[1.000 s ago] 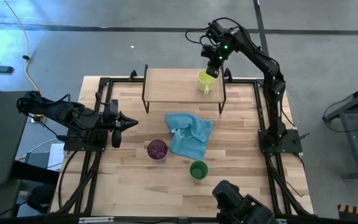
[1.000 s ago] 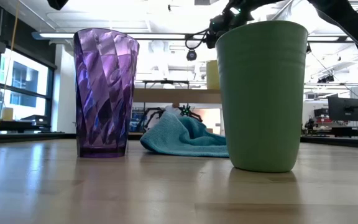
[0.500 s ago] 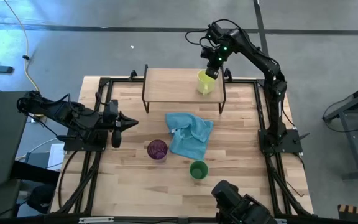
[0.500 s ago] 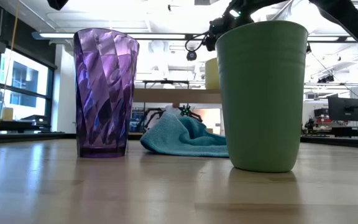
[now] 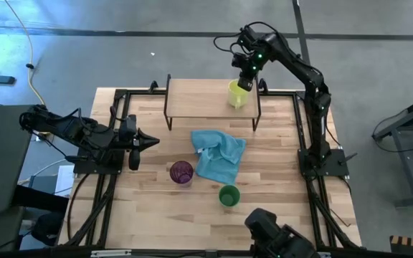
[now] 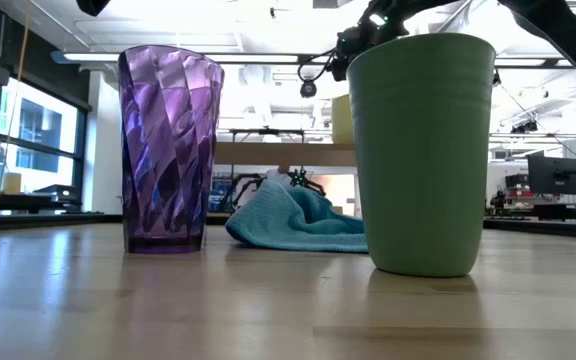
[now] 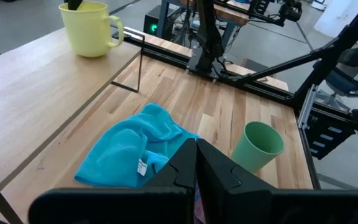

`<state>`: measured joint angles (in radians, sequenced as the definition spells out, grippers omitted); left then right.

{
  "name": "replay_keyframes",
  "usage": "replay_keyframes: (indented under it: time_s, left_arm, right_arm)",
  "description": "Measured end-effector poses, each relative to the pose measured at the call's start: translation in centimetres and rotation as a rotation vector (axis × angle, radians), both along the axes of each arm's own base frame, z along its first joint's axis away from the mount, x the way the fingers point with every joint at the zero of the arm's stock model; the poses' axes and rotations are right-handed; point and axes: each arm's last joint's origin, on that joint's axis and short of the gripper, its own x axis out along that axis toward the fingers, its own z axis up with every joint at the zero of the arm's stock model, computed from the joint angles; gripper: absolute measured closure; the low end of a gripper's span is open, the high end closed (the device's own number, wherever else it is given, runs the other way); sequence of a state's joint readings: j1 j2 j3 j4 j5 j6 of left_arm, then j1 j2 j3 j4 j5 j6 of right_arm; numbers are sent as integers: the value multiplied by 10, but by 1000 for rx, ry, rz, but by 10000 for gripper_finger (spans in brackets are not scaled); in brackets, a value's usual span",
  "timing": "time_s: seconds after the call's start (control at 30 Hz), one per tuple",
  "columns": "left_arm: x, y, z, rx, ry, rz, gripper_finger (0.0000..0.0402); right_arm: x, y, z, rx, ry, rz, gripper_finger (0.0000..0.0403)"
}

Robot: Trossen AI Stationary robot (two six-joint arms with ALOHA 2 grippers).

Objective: Stack small to large cups/mugs on shelf
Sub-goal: Put the yellow mug on the shelf

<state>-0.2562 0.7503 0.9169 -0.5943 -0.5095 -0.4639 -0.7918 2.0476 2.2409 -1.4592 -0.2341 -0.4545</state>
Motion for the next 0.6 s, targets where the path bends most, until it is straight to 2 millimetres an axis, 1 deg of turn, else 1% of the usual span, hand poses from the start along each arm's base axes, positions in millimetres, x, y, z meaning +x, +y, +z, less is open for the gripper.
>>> replay_keyframes:
  time_s: [0.17,0.6]
  left_arm:
    - [0,0,0,0,0,0,401]
    - [0,0,0,-2,-2,0,401]
  right_arm:
    - [-2,1,7,-28,6,-5,403]
    - [4,7,4,-6,9,12,403]
